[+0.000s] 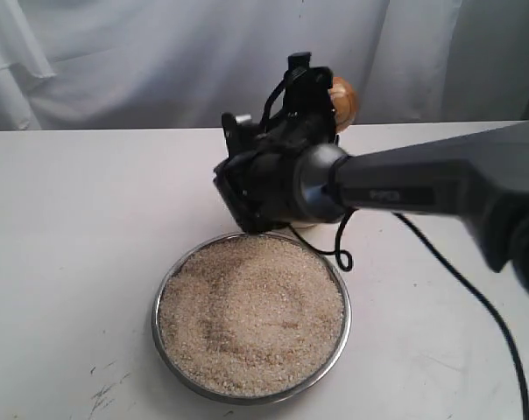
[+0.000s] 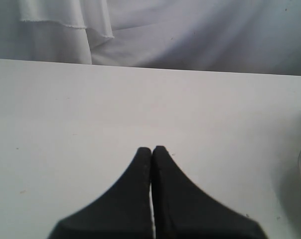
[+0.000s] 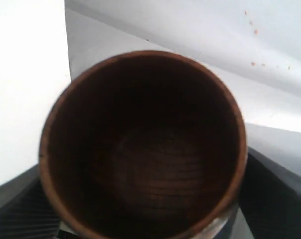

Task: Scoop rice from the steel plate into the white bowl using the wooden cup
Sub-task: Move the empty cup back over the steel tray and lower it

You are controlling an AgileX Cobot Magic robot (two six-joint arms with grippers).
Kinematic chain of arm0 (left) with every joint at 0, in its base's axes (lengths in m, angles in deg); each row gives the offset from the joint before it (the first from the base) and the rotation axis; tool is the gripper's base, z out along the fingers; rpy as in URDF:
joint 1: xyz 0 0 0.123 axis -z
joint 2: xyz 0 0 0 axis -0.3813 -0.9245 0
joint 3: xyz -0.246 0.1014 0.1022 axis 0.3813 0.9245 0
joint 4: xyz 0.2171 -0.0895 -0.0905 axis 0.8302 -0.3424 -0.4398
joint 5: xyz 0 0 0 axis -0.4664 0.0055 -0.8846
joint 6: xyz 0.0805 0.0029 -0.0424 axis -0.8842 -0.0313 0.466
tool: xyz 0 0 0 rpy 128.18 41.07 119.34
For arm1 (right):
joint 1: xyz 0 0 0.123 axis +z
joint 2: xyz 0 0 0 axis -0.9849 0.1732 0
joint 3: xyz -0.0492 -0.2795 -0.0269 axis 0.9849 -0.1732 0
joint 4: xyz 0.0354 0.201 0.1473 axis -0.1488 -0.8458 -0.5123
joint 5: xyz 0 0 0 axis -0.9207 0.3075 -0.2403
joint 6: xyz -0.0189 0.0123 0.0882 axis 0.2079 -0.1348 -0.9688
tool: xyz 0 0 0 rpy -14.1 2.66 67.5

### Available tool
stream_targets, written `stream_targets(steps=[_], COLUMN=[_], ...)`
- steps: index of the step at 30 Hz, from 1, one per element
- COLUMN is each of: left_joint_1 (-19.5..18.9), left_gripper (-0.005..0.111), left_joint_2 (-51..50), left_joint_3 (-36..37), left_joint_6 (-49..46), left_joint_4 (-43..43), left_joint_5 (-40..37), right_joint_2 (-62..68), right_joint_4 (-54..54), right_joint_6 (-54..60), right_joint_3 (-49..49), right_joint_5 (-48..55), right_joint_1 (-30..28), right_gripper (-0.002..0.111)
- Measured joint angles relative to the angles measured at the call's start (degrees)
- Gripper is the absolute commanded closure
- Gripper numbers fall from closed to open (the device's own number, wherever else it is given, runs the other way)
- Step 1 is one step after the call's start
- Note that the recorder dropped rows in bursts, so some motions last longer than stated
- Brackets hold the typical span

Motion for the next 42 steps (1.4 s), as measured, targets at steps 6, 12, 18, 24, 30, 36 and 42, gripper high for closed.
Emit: stream_targets(steps=[6,12,18,24,30,36,42], left_joint_1=[0.0,0.0,0.0,0.0,0.0,0.0,0.0], left_gripper=[0.107,0.107,0.107,0.107,0.107,0.107,0.107], left_joint_2=[0.0,0.0,0.0,0.0,0.0,0.0,0.0], left_joint_3=[0.0,0.0,0.0,0.0,0.0,0.0,0.0], left_joint_6=[0.0,0.0,0.0,0.0,0.0,0.0,0.0], left_joint_4=[0.0,0.0,0.0,0.0,0.0,0.0,0.0], left_joint_5=[0.0,0.0,0.0,0.0,0.0,0.0,0.0], right_joint_2=[-12.87,-18.42,-19.03,-19.03,-19.03,-19.03,-14.71], right_joint_4=[-16.26,-28.32,-41.26,-50.01,-57.35,-63.06,-64.0], right_joint_6=[-3.08,-0.6,7.47,17.49,24.55,40.86,49.54], right_joint_3=[-6.44,-12.04,-13.5,-13.5,-13.5,-13.5,-8.81], right_joint_5=[-8.64,-10.89,-11.99,-12.34,-12.34,-13.01,-8.38], right_joint_1=[-0.36,2.98,6.76,9.25,9.75,9.75,8.09], right_gripper=[0.108,0.108,0.108,0.108,0.108,0.108,0.108])
